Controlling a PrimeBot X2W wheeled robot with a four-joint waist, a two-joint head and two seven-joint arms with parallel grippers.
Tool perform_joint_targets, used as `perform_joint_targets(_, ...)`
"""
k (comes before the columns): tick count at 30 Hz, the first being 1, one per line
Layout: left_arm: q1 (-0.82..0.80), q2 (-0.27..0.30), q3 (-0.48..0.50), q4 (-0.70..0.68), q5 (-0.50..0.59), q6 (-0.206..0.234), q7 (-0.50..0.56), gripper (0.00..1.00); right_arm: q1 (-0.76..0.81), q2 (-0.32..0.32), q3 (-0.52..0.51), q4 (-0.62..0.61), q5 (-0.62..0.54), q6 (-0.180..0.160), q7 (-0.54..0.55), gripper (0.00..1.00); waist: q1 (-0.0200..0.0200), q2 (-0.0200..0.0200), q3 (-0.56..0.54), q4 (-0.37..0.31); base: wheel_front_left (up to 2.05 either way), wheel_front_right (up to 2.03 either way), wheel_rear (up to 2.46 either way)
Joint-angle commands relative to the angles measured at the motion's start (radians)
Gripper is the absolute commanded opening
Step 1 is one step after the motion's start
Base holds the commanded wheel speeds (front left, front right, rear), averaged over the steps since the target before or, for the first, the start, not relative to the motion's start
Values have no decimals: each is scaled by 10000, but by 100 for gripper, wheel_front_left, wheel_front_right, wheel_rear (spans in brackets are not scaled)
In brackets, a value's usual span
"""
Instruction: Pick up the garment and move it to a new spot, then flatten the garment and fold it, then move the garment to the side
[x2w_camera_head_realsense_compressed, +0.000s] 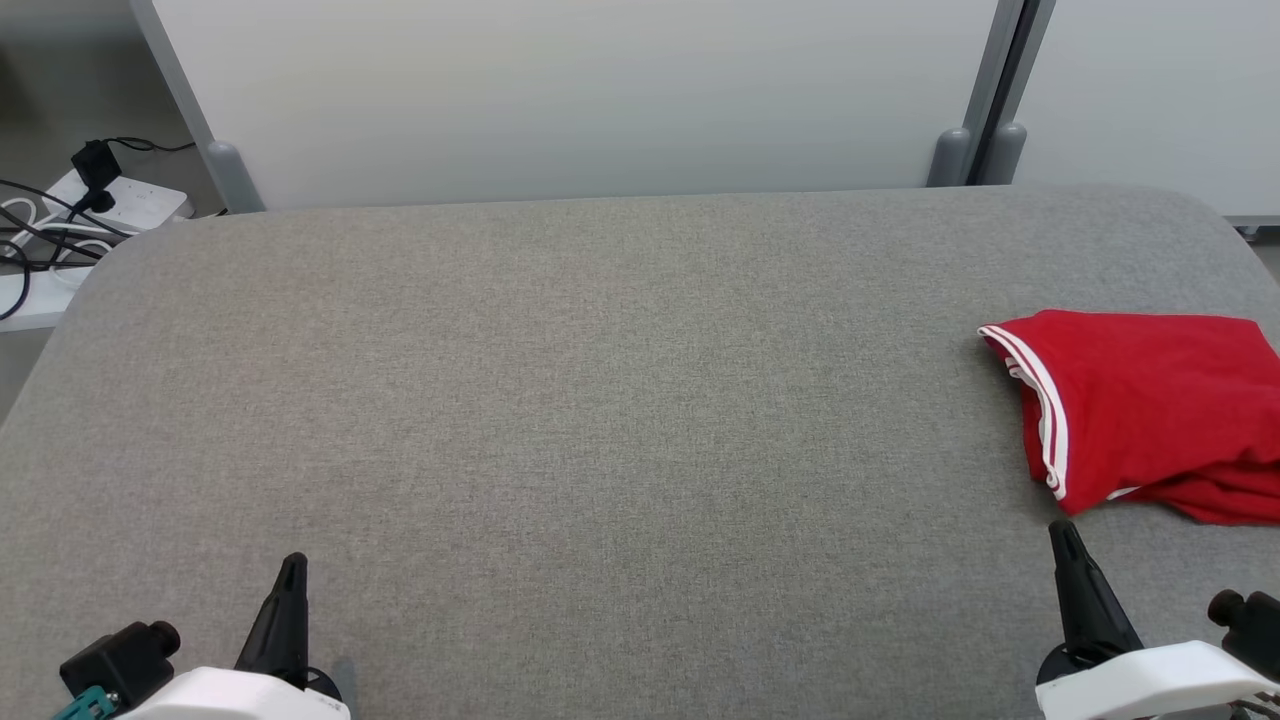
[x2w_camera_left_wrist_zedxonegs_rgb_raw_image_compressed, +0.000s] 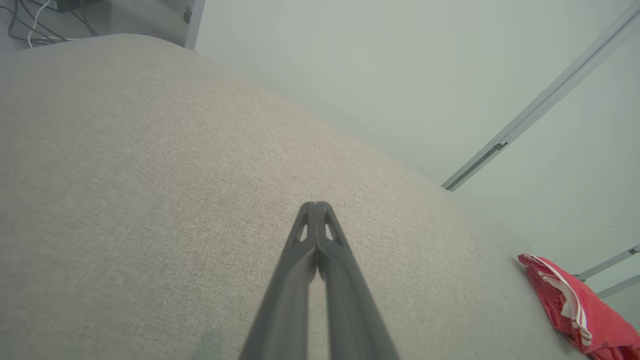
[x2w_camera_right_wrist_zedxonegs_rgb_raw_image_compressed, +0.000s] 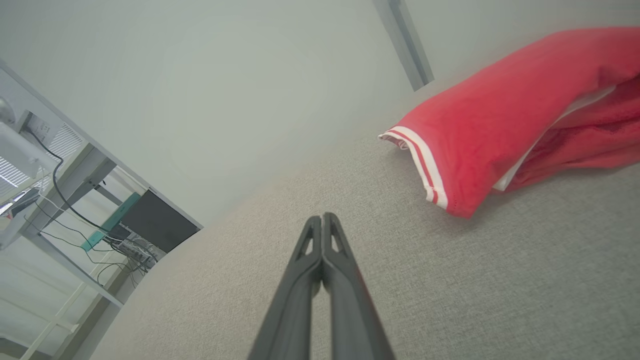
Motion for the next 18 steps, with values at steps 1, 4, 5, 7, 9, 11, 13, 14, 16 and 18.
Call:
perform_joint_targets(1, -591, 89, 261, -194, -319, -101, 48, 0, -418, -193, -34, -214, 342, -10, 79, 0, -1, -1, 0, -2, 0, 0, 0)
perform_joint_targets(4, -627, 41, 316, -174, -615, -145, 119, 0, -452, -203, -55, -182, 688, -11, 135, 0, -1, -1, 1, -7, 0, 0, 0)
perform_joint_targets(5, -639, 25, 334, -167, -714, -160, 143, 0, -463, -206, -62, -172, 803, -11, 154, 0, -1, -1, 1, -8, 0, 0, 0)
perform_joint_targets(7, -663, -6, 371, -153, -912, -189, 191, 0, -485, -213, -77, -150, 1033, -12, 192, 0, -1, -1, 1, -11, 0, 0, 0)
perform_joint_targets(9, -687, -38, 408, -139, -1110, -219, 239, 0, -507, -219, -92, -129, 1263, -12, 230, 0, -1, -1, 1, -14, 0, 0, 0)
perform_joint_targets(11, -711, -70, 445, -126, -1308, -249, 287, 0, -530, -225, -108, -108, 1492, -13, 269, 0, -1, -1, 2, -16, 0, 0, 0)
perform_joint_targets(13, -735, -102, 481, -112, -1506, -278, 334, 0, -552, -230, -124, -86, 1721, -13, 308, 0, -1, -1, 2, -19, 0, 0, 0)
perform_joint_targets(14, -747, -118, 500, -105, -1605, -293, 358, 0, -563, -233, -132, -75, 1835, -14, 327, 0, -1, -1, 2, -21, 0, 0, 0)
perform_joint_targets(16, -771, -150, 537, -91, -1803, -322, 406, 0, -585, -238, -148, -54, 2064, -14, 367, 0, -1, -1, 2, -24, 0, 0, 0)
perform_joint_targets(18, -795, -181, 573, -78, -2000, -352, 454, 0, -608, -243, -165, -32, 2292, -15, 406, 0, -1, -1, 3, -26, 0, 0, 0)
